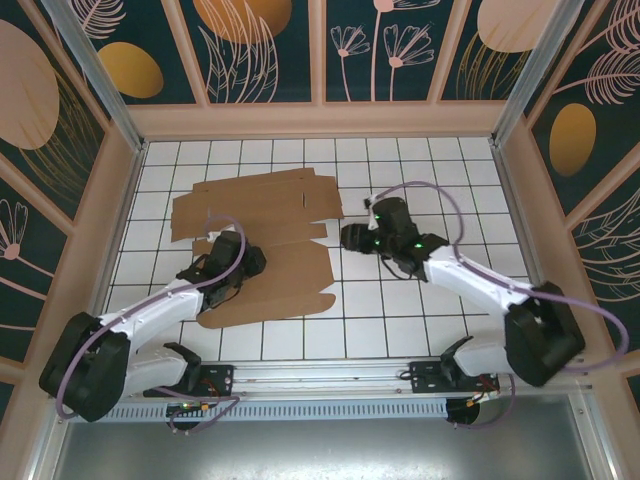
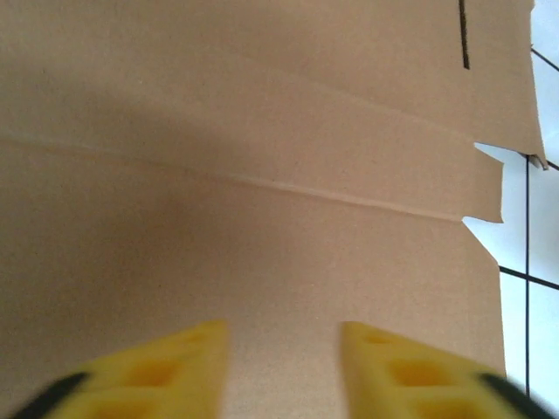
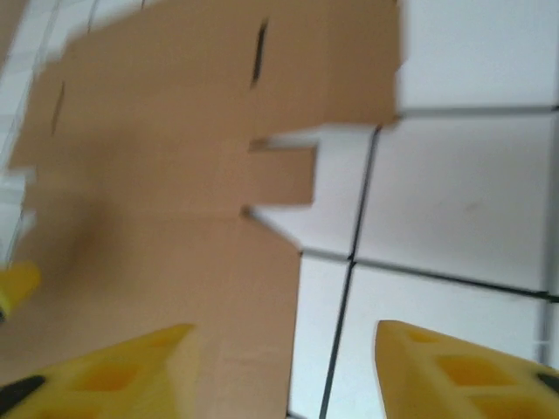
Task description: Fold the paper box
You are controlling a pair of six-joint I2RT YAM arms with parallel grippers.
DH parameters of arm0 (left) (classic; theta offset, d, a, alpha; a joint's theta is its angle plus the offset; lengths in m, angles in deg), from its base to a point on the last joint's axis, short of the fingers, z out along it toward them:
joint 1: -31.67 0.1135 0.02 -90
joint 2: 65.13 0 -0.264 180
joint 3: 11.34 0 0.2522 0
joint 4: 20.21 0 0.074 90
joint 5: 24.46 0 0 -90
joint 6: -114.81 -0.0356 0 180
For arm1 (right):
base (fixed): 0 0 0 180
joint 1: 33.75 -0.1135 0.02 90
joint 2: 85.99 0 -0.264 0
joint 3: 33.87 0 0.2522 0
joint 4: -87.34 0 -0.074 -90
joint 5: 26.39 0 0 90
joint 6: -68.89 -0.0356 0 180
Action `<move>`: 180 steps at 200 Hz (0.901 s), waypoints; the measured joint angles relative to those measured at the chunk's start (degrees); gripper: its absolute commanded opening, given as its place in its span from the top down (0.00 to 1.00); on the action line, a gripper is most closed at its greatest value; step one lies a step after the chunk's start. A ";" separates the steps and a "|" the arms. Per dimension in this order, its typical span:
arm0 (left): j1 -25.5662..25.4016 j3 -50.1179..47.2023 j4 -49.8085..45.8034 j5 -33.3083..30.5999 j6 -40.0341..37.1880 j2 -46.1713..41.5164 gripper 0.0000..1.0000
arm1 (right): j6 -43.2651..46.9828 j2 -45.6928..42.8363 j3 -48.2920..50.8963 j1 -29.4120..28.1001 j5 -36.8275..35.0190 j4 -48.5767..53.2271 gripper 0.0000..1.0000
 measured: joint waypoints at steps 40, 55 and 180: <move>0.00 1.44 3.54 0.83 1.62 5.20 1.00 | -1.29 17.35 -9.60 -6.95 7.21 -0.02 0.94; 0.00 2.14 3.85 1.20 1.79 8.17 1.00 | -1.53 22.23 -13.25 -8.46 8.76 -0.26 0.98; -2.25 11.52 8.63 17.03 -0.44 26.58 1.00 | -2.49 22.27 -4.35 -8.72 3.41 -2.69 1.00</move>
